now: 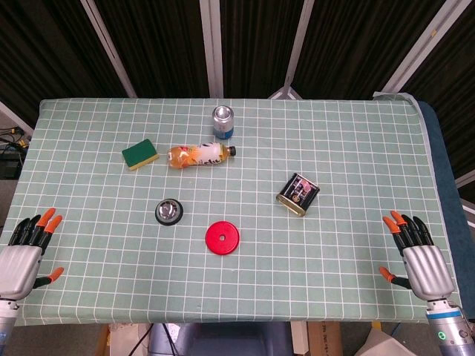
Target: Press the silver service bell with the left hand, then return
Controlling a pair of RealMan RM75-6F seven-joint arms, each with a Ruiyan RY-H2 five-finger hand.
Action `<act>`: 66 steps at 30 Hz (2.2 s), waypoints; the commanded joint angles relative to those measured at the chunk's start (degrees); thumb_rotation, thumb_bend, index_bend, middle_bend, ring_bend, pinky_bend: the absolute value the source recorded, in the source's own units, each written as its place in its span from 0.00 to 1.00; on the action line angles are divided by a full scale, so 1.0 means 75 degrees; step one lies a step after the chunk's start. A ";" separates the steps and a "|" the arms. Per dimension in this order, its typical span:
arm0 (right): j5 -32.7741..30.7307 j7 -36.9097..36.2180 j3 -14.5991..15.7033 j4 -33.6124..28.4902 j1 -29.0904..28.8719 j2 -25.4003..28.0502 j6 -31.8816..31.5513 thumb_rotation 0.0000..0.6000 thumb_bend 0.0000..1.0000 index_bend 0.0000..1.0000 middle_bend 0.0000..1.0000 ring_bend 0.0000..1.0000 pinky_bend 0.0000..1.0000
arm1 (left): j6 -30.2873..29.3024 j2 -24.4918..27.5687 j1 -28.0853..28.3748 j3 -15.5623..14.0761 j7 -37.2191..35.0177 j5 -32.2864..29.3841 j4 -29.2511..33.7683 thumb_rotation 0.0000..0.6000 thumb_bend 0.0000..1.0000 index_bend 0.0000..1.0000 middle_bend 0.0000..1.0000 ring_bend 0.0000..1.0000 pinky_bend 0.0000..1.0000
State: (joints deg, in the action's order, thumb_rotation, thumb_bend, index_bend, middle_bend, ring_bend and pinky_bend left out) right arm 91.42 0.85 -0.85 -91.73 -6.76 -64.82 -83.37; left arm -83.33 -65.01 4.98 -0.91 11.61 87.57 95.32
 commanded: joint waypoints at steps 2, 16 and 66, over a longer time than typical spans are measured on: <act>-0.0001 -0.0019 0.0002 0.0004 0.0002 0.0007 -0.0001 1.00 0.22 0.00 0.00 0.00 0.00 | -0.0005 0.0003 -0.0003 -0.0002 0.0018 0.0010 -0.0003 1.00 0.19 0.00 0.00 0.00 0.00; 0.0001 -0.0033 0.0013 -0.0002 0.0000 0.0015 0.0018 1.00 0.22 0.00 0.00 0.00 0.00 | 0.0004 -0.0040 0.0002 0.0006 0.0033 0.0018 -0.0049 1.00 0.19 0.00 0.00 0.00 0.00; -0.0116 -0.0286 0.0030 -0.0101 -0.0026 0.0115 0.0182 1.00 0.22 0.00 0.00 0.00 0.00 | 0.3728 -0.2266 0.3605 0.0984 0.4026 -0.3068 0.0070 1.00 0.62 0.00 0.00 0.00 0.00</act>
State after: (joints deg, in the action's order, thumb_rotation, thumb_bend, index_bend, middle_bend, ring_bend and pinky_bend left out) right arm 90.55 -1.33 -0.63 -92.47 -6.97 -63.95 -81.97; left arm -56.08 -80.83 31.32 7.05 41.85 65.17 97.23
